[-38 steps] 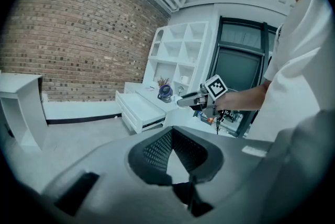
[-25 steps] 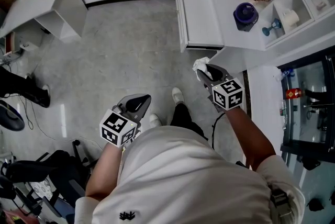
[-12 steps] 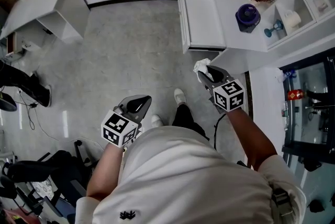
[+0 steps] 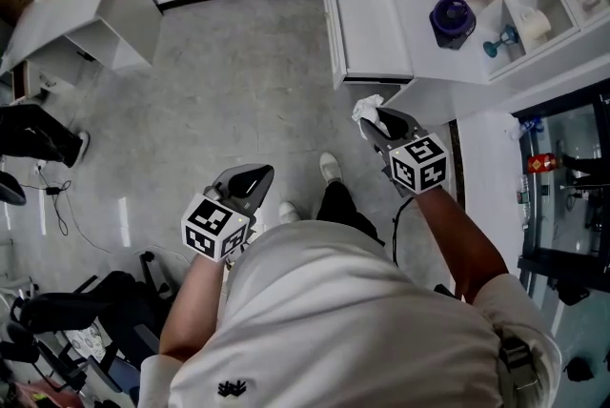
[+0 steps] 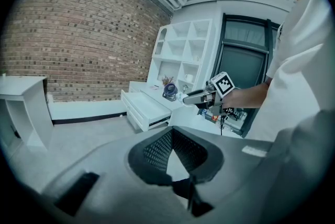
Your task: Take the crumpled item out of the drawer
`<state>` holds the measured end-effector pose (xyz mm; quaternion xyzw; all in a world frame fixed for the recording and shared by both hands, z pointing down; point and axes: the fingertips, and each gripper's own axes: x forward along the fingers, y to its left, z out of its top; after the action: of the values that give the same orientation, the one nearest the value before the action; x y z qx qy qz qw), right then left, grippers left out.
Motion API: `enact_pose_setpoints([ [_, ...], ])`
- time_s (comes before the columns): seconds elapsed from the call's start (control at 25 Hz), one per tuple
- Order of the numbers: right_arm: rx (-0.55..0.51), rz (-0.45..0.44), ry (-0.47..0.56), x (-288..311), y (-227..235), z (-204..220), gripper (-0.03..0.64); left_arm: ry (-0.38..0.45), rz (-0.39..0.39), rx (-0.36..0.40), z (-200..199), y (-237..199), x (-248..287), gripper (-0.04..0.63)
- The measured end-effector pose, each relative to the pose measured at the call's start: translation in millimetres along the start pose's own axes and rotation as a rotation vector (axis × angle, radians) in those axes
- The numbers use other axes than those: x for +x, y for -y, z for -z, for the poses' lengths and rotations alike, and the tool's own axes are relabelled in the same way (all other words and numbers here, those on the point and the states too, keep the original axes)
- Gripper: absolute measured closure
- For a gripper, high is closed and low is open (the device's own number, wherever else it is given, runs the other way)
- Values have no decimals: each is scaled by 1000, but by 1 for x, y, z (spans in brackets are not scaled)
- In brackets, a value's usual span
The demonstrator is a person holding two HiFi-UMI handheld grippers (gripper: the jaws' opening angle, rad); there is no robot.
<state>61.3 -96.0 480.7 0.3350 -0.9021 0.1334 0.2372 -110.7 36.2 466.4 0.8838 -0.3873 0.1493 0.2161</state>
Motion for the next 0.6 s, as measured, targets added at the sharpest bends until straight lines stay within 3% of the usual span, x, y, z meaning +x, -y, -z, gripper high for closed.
enact_pose_setpoints([
  [0.6, 13, -9, -5, 10, 27, -4, 474, -32, -5, 20, -14, -9, 27, 589],
])
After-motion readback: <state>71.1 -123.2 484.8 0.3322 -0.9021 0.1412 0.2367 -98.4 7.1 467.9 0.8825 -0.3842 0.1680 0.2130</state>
